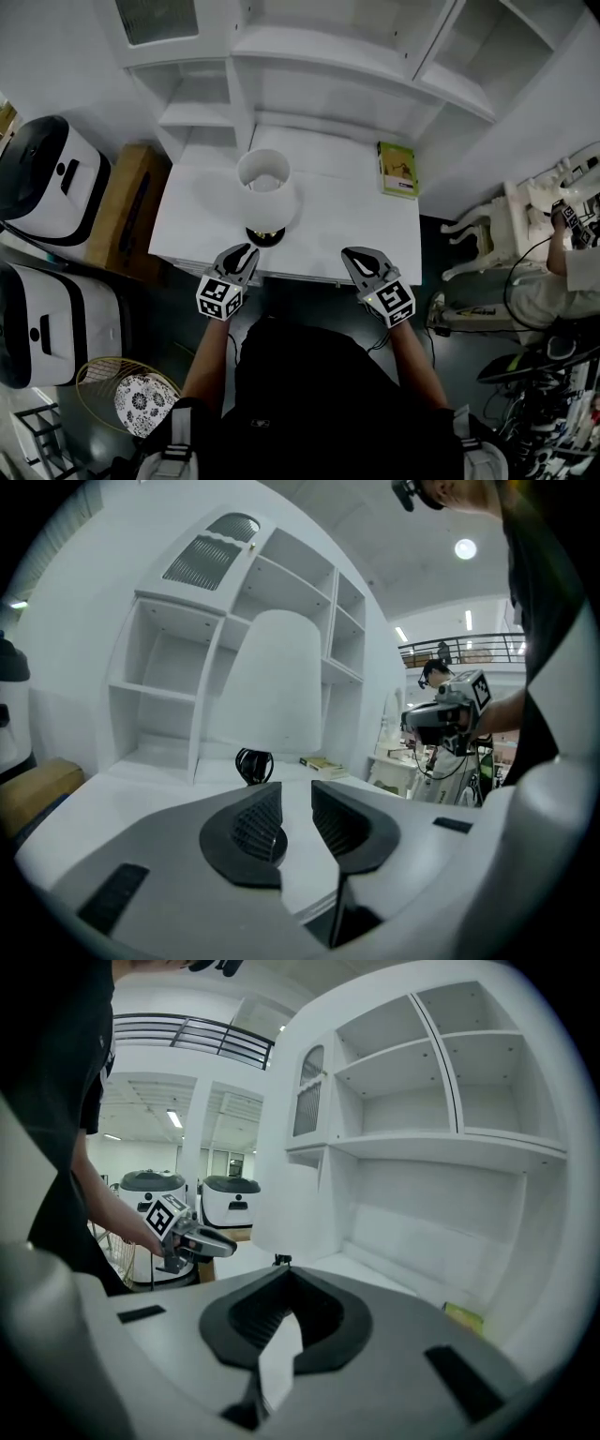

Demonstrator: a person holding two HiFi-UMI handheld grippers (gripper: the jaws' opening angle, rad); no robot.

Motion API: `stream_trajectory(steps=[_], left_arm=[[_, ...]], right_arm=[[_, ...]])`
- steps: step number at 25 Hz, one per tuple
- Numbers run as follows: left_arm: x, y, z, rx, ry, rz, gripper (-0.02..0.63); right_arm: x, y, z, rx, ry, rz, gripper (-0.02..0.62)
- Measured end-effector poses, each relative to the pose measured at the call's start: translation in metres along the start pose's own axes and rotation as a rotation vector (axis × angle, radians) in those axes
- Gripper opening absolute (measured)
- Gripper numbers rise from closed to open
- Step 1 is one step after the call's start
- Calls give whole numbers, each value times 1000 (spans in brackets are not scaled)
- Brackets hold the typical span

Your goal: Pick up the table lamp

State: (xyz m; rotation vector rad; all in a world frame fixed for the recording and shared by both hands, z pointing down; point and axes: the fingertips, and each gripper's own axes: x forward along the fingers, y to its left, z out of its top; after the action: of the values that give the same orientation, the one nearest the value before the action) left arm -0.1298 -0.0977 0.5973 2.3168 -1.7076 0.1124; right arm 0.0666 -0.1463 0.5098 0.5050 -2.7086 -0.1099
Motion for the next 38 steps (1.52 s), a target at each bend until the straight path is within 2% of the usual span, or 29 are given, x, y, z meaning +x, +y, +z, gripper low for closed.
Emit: stream_trajectory(steps=[6, 10, 13, 24, 38], left_arm=[[18, 18, -17, 1, 41, -25, 167], [33, 31, -22, 29, 55, -19, 209], [45, 33, -27, 38, 66, -46, 243], [80, 49, -29, 49, 57, -112, 252], [117, 50, -22, 65, 54, -182, 252]], right_arm=[[0, -7, -12, 47, 38, -64, 8], [-3, -13, -21, 80, 56, -105, 8], [-8, -14, -25, 98, 71, -139, 8], [-7, -2, -33, 113, 112, -200, 8], [-9, -9, -44, 184, 87, -313, 8]])
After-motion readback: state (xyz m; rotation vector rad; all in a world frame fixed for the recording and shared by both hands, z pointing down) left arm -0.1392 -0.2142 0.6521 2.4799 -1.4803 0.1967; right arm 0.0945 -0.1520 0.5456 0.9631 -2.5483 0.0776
